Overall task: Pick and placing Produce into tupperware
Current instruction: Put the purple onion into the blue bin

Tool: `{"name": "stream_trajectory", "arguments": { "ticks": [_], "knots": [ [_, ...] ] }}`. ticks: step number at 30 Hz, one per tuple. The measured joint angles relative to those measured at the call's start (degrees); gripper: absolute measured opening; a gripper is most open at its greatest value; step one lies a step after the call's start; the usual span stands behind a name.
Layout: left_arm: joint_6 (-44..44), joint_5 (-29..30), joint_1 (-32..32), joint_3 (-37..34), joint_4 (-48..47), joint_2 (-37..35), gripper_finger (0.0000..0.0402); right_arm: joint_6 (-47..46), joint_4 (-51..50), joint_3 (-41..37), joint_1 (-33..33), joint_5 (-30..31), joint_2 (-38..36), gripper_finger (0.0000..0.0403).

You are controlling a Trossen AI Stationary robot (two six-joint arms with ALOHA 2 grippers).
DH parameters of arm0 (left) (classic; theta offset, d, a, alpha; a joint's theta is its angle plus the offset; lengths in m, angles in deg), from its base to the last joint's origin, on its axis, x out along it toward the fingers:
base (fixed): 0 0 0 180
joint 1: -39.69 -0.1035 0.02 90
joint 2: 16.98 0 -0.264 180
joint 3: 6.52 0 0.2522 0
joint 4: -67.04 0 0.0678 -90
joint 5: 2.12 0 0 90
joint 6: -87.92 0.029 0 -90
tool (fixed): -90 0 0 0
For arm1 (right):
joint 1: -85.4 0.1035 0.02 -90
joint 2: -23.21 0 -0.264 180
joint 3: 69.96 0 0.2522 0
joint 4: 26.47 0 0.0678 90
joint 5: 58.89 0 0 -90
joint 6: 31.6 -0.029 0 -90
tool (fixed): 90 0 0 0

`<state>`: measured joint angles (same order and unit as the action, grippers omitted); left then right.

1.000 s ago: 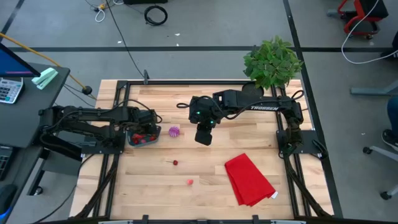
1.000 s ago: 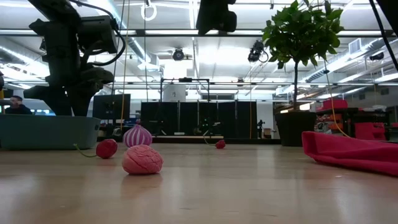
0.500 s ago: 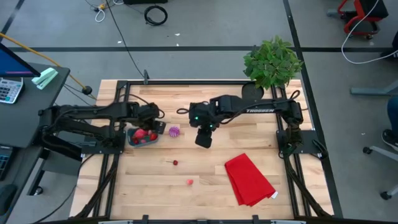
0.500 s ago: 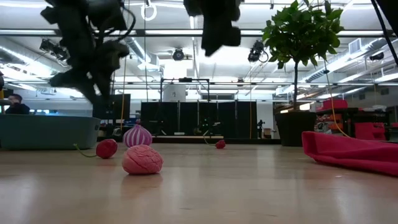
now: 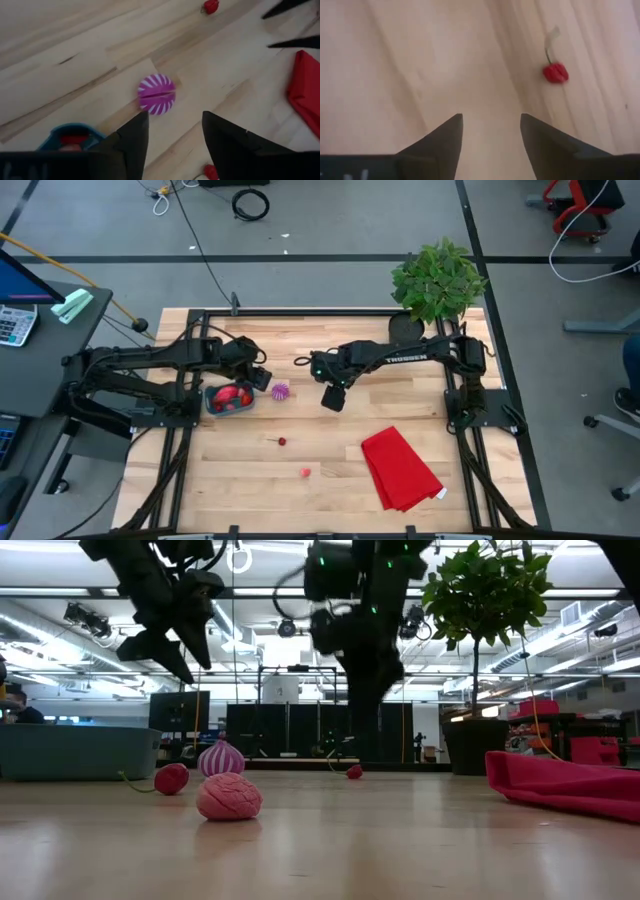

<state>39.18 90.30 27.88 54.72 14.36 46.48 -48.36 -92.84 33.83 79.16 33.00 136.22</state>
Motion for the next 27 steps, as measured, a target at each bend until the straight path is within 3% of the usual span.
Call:
{"name": "stream_trajectory", "arguments": {
  "ticks": [6, 13, 20, 27],
  "knots": [
    [3.0, 0.0, 0.0, 0.1, 6.3, 3.2, 0.0232, -3.7, 2.2, -4.8, -2.5, -2.2, 0.0, 0.0207],
    [4.0, -0.6, 0.8, 0.0, 12.9, 12.7, 0.0268, -4.7, 3.6, -6.3, -3.0, -3.9, 0.0, 0.0204],
    [2.5, -0.8, 1.1, 0.0, 11.0, 20.0, 0.0268, -4.8, 4.7, -6.3, -2.8, -5.5, 0.0, 0.0204],
    [1.3, -2.2, 1.5, -0.1, 10.8, 22.7, 0.0271, -4.7, 6.1, -6.3, -2.9, -5.6, 0.0, 0.0202]
  ]
}}
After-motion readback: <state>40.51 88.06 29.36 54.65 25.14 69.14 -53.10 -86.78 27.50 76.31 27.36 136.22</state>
